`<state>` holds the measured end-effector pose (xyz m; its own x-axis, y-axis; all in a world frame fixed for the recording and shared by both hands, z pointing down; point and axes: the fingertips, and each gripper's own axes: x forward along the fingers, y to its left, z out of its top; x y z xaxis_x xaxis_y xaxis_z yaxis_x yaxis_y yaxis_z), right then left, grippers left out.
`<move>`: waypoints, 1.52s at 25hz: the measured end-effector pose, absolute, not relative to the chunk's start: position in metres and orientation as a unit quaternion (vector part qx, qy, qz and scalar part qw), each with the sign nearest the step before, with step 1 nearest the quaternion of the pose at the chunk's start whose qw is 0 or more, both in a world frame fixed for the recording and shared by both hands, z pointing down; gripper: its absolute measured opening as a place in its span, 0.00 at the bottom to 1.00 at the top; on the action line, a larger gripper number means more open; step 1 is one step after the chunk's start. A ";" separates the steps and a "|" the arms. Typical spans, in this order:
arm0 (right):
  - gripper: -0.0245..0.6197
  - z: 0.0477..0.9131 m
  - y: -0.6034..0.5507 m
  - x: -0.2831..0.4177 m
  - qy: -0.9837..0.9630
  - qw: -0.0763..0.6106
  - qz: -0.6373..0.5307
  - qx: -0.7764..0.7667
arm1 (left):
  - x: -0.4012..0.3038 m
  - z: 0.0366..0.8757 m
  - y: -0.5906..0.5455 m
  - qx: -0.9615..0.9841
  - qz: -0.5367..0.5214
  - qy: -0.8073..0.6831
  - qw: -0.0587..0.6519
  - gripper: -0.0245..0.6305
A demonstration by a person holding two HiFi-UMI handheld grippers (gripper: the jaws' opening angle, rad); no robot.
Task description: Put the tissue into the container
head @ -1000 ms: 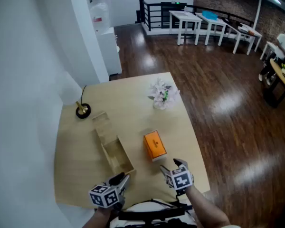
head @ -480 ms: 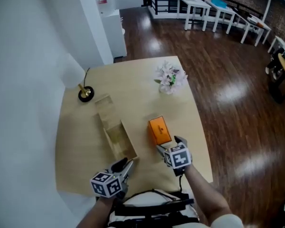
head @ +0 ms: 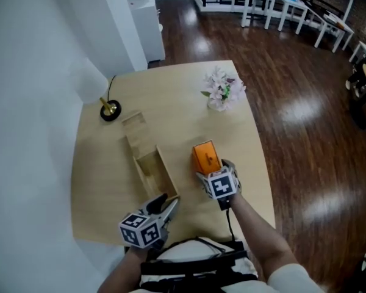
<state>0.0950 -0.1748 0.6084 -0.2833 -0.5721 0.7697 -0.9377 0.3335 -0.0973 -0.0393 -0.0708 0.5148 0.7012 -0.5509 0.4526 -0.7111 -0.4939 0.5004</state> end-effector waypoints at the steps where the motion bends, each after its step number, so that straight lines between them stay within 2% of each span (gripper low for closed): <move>1: 0.74 0.613 -0.177 0.094 -0.747 0.328 0.285 0.502 | -0.039 0.516 -0.071 0.856 0.118 -0.369 0.343 0.33; 13: 0.75 0.654 -0.180 0.102 -0.714 0.374 0.323 0.496 | -0.030 0.526 -0.077 0.850 0.136 -0.368 0.352 0.33; 25: 0.75 0.665 -0.182 0.097 -0.710 0.388 0.325 0.489 | -0.030 0.531 -0.080 0.845 0.140 -0.366 0.363 0.33; 29: 0.75 0.662 -0.183 0.098 -0.715 0.376 0.328 0.490 | -0.028 0.530 -0.080 0.847 0.133 -0.362 0.366 0.33; 38: 0.68 0.649 -0.181 0.104 -0.715 0.338 0.349 0.503 | -0.029 0.529 -0.079 0.848 0.126 -0.361 0.367 0.33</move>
<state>0.1041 -0.1814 0.6493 -0.2663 -0.4838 0.8337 -0.9547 0.2512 -0.1592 -0.0289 -0.0786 0.5286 0.7081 -0.5190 0.4788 -0.7043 -0.4708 0.5313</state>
